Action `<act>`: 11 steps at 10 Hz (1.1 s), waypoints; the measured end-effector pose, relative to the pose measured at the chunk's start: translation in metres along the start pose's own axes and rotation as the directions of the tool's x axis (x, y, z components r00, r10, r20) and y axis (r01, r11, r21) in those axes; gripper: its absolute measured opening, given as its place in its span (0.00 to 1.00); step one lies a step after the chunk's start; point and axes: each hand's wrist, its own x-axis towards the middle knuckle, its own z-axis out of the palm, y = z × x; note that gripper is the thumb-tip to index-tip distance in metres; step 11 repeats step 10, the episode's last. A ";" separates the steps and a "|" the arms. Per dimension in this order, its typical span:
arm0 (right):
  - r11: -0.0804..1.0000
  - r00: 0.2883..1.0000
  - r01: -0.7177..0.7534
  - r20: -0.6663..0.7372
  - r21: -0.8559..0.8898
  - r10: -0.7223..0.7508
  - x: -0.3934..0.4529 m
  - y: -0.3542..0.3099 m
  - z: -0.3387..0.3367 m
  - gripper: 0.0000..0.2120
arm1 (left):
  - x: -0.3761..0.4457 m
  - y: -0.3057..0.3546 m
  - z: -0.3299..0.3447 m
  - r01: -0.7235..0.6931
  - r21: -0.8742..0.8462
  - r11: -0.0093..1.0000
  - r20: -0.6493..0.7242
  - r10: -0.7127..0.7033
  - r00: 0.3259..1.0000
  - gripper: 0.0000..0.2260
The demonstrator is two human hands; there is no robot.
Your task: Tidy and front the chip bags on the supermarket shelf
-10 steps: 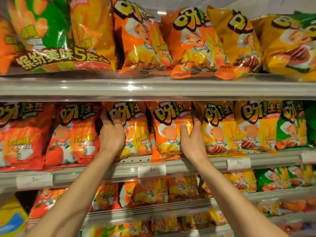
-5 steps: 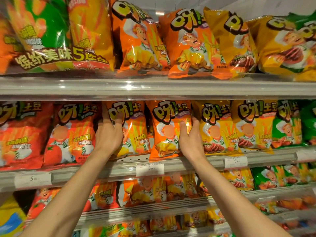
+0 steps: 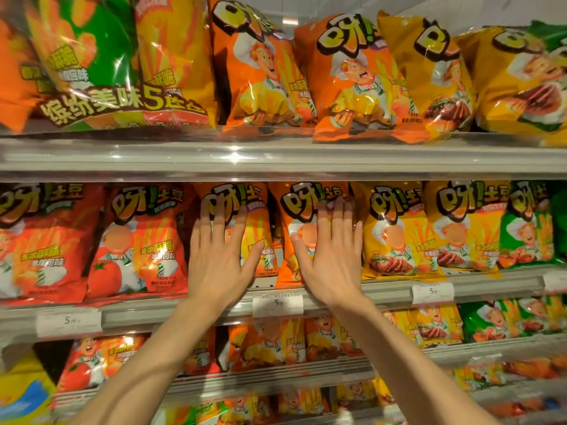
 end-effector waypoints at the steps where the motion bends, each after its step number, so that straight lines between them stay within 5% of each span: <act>1: 0.999 0.999 -0.033 -0.008 -0.031 0.033 0.001 -0.001 0.005 0.36 | 0.001 -0.011 -0.001 -0.039 -0.020 0.999 0.014 0.039 0.999 0.31; 6: 0.999 0.997 -0.051 -0.053 -0.013 0.051 0.002 -0.002 0.011 0.34 | -0.004 -0.017 0.000 -0.005 -0.131 0.991 0.016 0.007 1.000 0.31; 11: 0.969 1.000 -0.018 -0.006 0.245 0.020 -0.042 0.008 -0.024 0.36 | -0.053 -0.016 -0.036 0.007 -0.308 0.951 -0.085 -0.035 0.996 0.29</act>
